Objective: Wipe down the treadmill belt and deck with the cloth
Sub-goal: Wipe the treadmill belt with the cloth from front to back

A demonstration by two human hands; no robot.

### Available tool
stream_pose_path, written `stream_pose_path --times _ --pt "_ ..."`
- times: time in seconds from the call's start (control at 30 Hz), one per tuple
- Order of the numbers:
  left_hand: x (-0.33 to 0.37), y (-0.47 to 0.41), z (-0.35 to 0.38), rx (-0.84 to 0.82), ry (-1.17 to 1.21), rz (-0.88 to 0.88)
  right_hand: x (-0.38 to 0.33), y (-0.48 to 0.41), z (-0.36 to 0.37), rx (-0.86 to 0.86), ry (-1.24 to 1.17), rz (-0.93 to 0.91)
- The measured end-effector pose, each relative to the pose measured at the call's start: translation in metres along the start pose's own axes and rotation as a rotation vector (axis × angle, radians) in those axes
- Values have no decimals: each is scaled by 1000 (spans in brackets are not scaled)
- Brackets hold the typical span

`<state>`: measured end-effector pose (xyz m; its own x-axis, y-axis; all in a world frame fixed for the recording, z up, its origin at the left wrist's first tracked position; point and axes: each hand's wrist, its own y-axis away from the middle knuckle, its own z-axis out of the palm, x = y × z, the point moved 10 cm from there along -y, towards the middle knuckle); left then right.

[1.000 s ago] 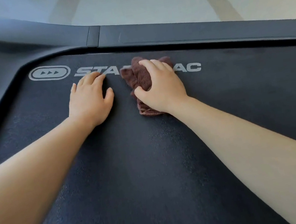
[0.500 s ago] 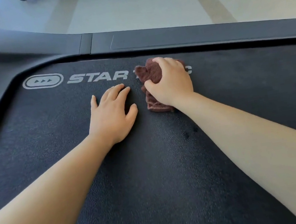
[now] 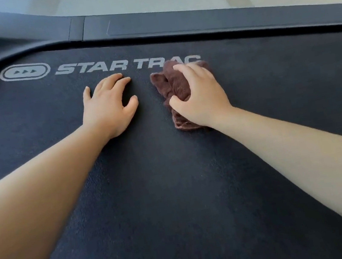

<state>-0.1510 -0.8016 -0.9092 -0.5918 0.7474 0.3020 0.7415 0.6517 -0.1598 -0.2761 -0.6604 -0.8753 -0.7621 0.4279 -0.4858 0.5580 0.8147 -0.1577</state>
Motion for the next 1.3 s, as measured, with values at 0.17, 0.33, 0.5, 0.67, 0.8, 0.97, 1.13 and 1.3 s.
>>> stream_pose_path --times 0.17,0.33,0.5,0.67,0.8,0.97,1.13,1.3 --pt "8 17 -6 17 5 -46 3 94 -16 -34 3 13" --pt "31 65 4 -58 -12 -33 11 133 -26 -1 -17 26" --pt "56 89 11 -99 -45 -42 20 88 -25 85 -12 72" --pt "70 96 14 -129 -104 -70 34 42 -19 106 -8 124" --pt "79 103 11 -126 -97 -107 33 45 -18 66 15 87" --pt "95 105 16 -141 -89 -46 36 73 -27 58 20 23" --pt "116 85 25 -159 -58 89 60 95 -44 54 17 58" --pt "115 47 34 -134 -6 140 76 77 -49 98 -20 131"
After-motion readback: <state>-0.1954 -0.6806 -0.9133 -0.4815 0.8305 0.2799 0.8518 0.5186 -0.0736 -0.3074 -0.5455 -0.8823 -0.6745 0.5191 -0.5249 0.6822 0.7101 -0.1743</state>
